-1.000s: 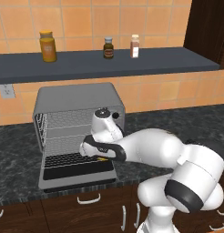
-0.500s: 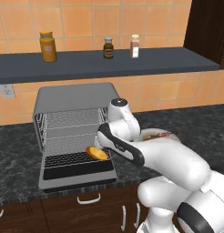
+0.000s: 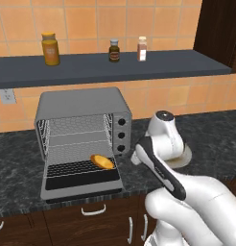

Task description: Pick up the kebab skewer and baguette bread, and place them inside the toaster oven. Close the toaster oven door and start by setting the timer.

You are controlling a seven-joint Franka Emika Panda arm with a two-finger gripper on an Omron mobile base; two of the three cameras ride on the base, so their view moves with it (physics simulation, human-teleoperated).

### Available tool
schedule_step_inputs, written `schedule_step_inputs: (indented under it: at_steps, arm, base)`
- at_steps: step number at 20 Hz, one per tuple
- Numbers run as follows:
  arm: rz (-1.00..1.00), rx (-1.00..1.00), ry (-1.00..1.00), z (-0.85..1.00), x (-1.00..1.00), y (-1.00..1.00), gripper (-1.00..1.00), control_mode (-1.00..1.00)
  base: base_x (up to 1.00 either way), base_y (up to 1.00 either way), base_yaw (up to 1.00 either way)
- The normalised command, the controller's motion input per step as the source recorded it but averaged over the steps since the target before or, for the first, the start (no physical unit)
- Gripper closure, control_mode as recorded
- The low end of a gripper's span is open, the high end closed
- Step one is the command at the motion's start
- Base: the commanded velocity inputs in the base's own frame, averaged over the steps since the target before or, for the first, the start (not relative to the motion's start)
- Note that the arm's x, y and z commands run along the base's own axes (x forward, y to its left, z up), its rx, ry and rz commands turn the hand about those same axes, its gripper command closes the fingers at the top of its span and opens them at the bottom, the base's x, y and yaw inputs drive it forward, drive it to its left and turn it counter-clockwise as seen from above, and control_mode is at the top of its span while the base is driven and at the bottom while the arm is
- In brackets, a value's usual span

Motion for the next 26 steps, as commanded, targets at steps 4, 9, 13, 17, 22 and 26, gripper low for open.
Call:
schedule_step_inputs:
  at_steps: [4,9,13,17,22,26]
  arm:
    - [0.29,0.00,0.00,0.00,0.31,-1.00,-1.00,-1.00]
    - [0.24,-0.08,0.05,0.00,0.77,-0.78,-1.00,-1.00]
    - [0.14,-0.13,0.07,0.03,1.00,-0.32,-1.00,-1.00]
    - [0.11,-0.12,0.01,0.26,0.68,-0.26,-1.00,-1.00]
    - [0.10,-0.13,0.03,0.16,0.51,-0.29,-1.00,-1.00]
    - [0.11,-0.17,0.08,-0.16,0.15,-0.01,-1.00,-1.00]
  base:
    - [0.00,0.00,0.00]
    - [0.00,0.00,0.00]
    - [0.00,0.00,0.00]
    - [0.00,0.00,0.00]
    - [0.00,0.00,0.00]
    - [0.00,0.00,0.00]
